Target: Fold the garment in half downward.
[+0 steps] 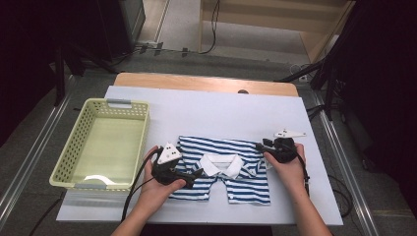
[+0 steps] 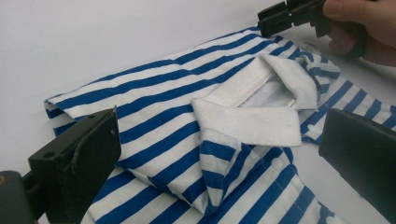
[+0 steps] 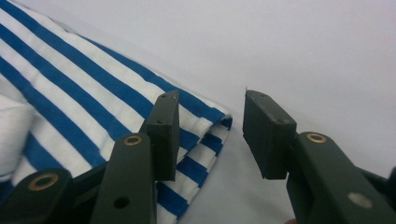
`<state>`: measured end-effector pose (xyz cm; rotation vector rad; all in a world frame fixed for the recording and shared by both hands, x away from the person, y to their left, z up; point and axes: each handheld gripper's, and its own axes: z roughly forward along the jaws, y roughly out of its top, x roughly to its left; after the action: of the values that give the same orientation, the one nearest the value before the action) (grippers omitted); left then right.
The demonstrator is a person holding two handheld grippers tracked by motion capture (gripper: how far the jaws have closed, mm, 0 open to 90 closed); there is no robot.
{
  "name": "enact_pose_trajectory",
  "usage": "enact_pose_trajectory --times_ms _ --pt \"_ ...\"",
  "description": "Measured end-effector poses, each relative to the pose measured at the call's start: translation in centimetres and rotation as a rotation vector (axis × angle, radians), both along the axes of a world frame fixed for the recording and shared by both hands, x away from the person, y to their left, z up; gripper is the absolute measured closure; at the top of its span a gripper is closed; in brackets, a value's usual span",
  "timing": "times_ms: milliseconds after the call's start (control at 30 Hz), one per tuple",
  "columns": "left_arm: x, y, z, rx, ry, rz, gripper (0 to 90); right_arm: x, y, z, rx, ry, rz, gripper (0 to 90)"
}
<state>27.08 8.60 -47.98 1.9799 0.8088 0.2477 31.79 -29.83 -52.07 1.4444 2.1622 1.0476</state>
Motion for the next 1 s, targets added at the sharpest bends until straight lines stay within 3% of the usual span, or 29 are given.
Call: enact_pose_trajectory --times_ms 167,300,367,567,733,800,1000 --pt "0.7 -0.1 -0.1 0.014 0.007 0.027 0.0 0.1 0.2 -0.4 -0.015 0.007 0.021 63.4" --pt "1.4 -0.4 -0.1 0.006 0.021 0.04 0.0 0.0 0.5 -0.4 -0.007 0.007 0.056 80.8" --pt "1.8 -0.4 -0.1 0.009 0.026 0.046 0.0 0.0 0.6 -0.3 -0.012 0.007 0.069 84.3" --pt "3.5 -0.8 -0.3 0.053 0.032 0.092 2.2 0.1 0.3 -0.3 -0.046 -0.019 0.058 85.8" --pt "5.1 -0.8 -0.9 0.059 0.053 0.141 7.7 0.2 -0.2 -0.3 -0.029 -0.027 0.049 85.8" --pt "5.8 -0.7 -1.2 0.072 0.063 0.176 15.2 0.2 -0.2 -0.3 -0.028 -0.027 0.052 85.7" --pt "7.6 0.0 -2.0 0.102 0.098 0.249 26.2 0.1 -0.3 -0.2 -0.03 -0.041 0.067 85.7"
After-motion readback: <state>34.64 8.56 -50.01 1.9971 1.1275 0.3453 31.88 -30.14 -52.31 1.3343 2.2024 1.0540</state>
